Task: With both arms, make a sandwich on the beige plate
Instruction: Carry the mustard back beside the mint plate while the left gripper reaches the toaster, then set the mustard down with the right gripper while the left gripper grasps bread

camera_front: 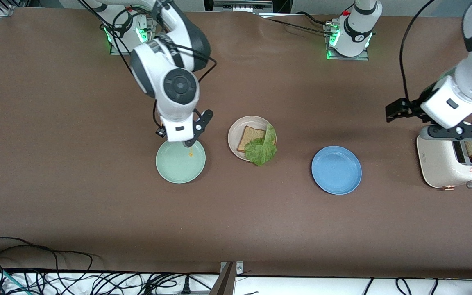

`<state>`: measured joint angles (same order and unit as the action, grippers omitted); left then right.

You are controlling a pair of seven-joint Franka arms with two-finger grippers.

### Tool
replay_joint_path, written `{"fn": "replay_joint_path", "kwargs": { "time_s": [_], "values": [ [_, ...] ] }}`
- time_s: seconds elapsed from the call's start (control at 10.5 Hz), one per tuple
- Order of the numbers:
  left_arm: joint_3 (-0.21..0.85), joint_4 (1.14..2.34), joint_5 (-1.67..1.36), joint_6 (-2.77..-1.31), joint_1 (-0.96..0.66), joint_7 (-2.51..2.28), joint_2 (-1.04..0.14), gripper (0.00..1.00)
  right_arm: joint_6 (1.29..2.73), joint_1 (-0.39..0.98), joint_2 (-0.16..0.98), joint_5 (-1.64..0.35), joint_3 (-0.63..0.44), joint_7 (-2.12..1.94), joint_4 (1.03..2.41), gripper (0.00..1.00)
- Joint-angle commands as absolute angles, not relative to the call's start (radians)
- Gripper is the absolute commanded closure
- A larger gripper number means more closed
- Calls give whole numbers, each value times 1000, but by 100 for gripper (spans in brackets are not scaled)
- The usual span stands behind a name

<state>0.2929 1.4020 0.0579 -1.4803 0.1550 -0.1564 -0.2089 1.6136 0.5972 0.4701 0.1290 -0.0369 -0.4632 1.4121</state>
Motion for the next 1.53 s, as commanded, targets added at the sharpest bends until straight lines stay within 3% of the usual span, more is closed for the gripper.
{"fn": "replay_joint_path", "kwargs": {
  "time_s": [0.0, 0.29, 0.76, 1.15, 1.43],
  "values": [
    [299, 1388, 89, -1477, 182, -152, -230, 0, 1750, 452, 281, 101, 32, -576, 1662, 100],
    [299, 1384, 89, -1479, 225, -152, -244, 0, 1865, 315, 201, 54, 38, -754, 1800, 100],
    [275, 1384, 127, -1538, 326, -51, -285, 0, 2145, 161, 192, -55, 38, -1061, 1980, 100],
    [275, 1390, 133, -1638, 507, 188, -322, 0, 2333, 92, 231, -236, 38, -1294, 2083, 100],
    [275, 1402, 124, -1657, 609, 276, -369, 0, 2397, 63, 296, -426, 38, -1536, 2095, 100]
  ]
}}
